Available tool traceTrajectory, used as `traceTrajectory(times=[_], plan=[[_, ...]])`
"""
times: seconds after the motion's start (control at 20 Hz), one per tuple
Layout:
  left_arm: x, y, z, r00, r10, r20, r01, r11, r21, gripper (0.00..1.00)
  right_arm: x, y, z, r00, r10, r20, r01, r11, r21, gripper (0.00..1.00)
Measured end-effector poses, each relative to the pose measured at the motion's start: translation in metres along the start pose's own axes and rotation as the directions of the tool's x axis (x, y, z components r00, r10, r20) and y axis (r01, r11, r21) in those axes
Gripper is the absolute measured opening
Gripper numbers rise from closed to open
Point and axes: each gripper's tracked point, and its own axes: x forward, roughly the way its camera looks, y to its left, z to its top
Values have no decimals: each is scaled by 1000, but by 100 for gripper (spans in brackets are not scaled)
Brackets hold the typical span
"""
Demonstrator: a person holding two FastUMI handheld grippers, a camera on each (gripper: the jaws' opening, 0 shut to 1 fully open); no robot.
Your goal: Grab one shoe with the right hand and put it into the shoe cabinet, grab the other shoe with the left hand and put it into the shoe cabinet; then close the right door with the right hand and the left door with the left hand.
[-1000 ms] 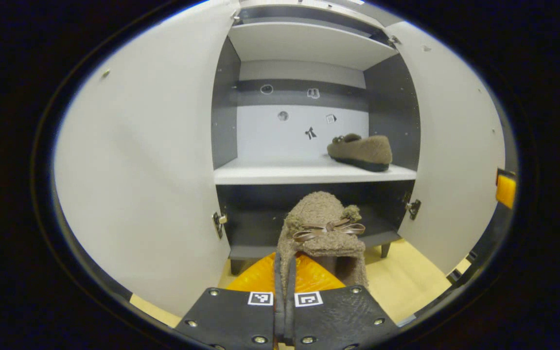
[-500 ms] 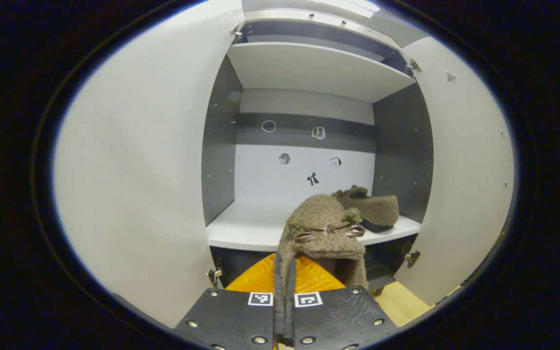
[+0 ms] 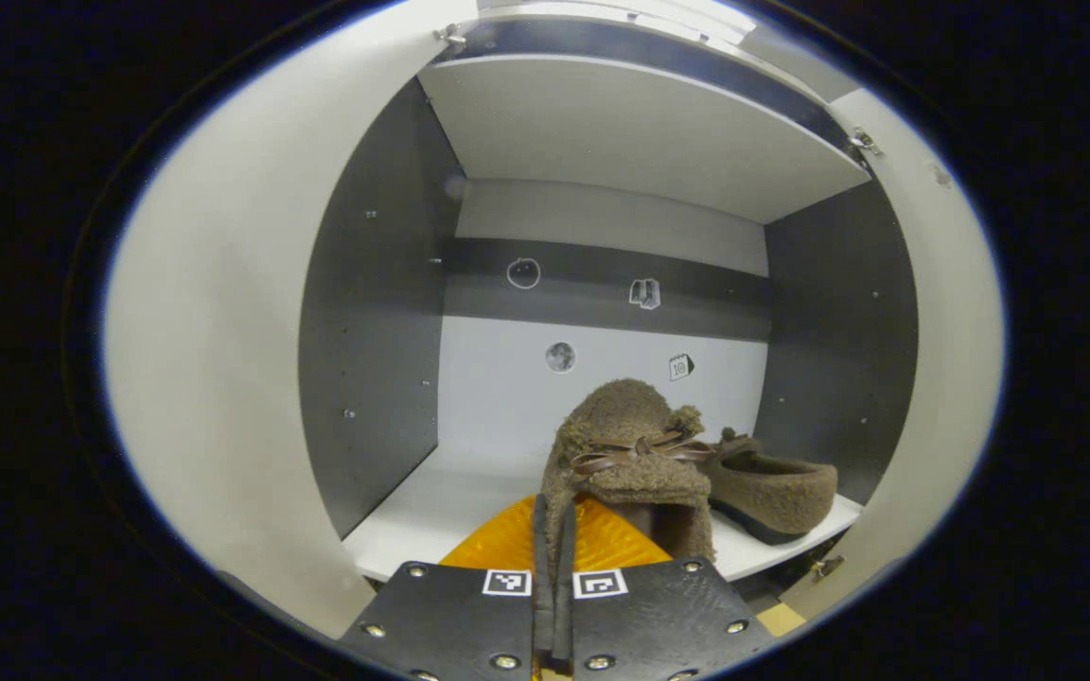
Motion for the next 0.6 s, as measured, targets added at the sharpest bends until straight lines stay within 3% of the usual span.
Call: traceTrajectory(times=[0.05,0.25,0.55,0.6], plan=[[7,0,-1,1000,6,-7,-6,1000,-7,1,-1,-3,0,1000,-12,2,12,1000,2,98],[19,-1,-11,998,27,-50,-28,999,-18,0,-1,-15,-2,999,-51,-8,51,999,18,98],[36,5,-11,996,52,-71,-50,998,38,1,-8,-37,-7,996,-91,-9,91,996,22,98],[39,8,-8,996,65,-67,-62,997,45,7,-9,-41,-6,995,-96,-7,96,995,25,97]])
